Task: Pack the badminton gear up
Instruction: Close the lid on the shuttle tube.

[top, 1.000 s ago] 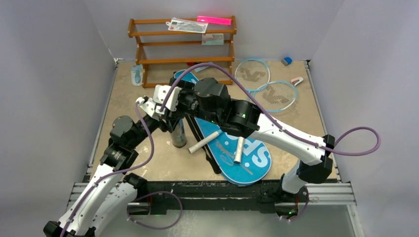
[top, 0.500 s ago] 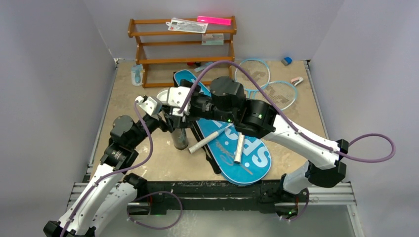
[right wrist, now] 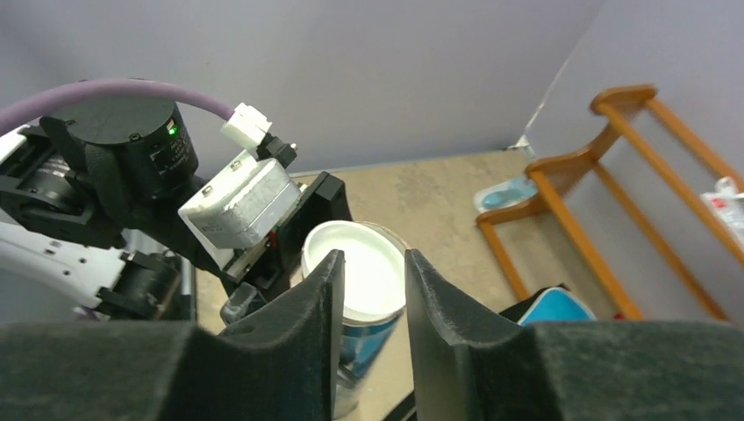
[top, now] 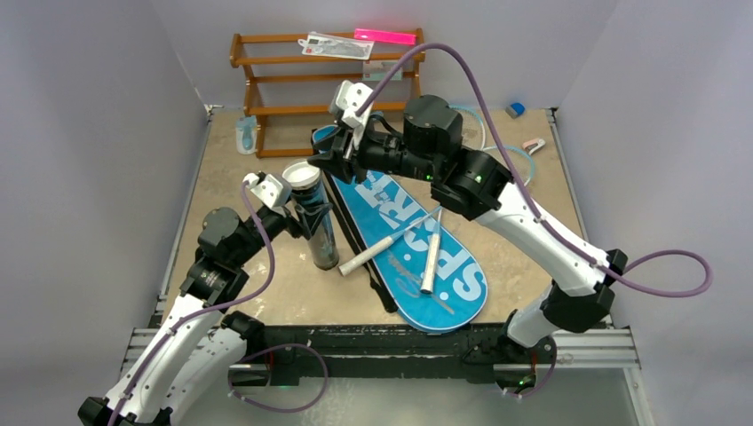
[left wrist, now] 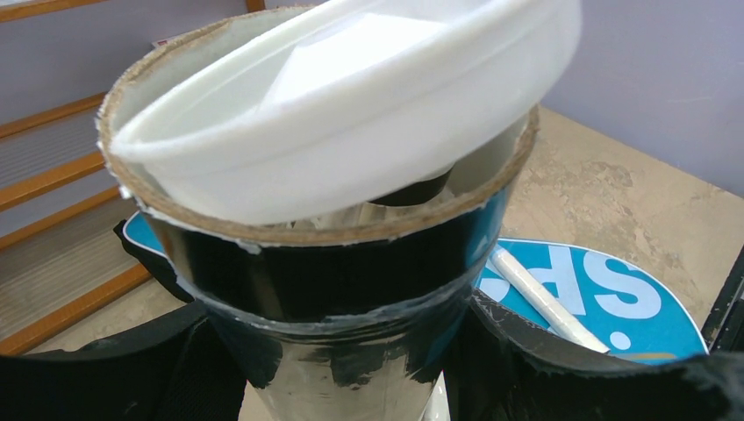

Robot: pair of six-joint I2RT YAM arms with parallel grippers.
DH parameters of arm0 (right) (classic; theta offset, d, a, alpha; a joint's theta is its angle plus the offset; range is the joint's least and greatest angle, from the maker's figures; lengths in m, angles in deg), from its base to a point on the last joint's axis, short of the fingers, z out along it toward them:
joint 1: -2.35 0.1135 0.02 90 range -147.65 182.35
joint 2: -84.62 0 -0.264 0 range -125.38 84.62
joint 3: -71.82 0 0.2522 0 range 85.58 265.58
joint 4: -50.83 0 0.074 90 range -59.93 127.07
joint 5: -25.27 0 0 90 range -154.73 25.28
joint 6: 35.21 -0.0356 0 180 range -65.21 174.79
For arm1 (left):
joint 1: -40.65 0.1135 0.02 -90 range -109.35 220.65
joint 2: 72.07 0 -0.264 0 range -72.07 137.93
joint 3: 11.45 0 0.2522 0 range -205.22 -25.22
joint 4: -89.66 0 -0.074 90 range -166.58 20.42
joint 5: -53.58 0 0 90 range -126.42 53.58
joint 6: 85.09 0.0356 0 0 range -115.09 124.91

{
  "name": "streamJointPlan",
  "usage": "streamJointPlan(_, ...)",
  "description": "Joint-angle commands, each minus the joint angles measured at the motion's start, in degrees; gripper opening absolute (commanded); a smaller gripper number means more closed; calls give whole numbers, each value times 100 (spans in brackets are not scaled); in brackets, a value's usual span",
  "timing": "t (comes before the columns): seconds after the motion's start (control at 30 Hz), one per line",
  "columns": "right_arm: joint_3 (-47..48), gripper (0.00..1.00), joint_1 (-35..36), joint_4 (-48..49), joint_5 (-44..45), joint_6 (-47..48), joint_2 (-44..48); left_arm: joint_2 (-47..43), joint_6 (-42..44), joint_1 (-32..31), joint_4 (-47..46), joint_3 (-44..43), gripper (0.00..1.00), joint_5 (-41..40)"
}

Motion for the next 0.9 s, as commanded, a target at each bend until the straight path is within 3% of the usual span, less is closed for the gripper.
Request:
streamJointPlan(0.0, 269, 27, 0, 191, -163, -560, -218, 22, -102, 21, 104, -203, 53, 119)
streamJointPlan(0.1, 338, 11, 1, 217, -195, -628, -339, -19, -75, 21, 104, -208, 53, 108)
streamJointPlan(0.2, 196, 2, 1, 422, -254, -644, -334, 2, -65, 21, 308, -229, 53, 102)
streamJointPlan(0.87, -393, 0, 9, 76, -675, -208, -359, 98, -144, 21, 490, -292, 53, 72)
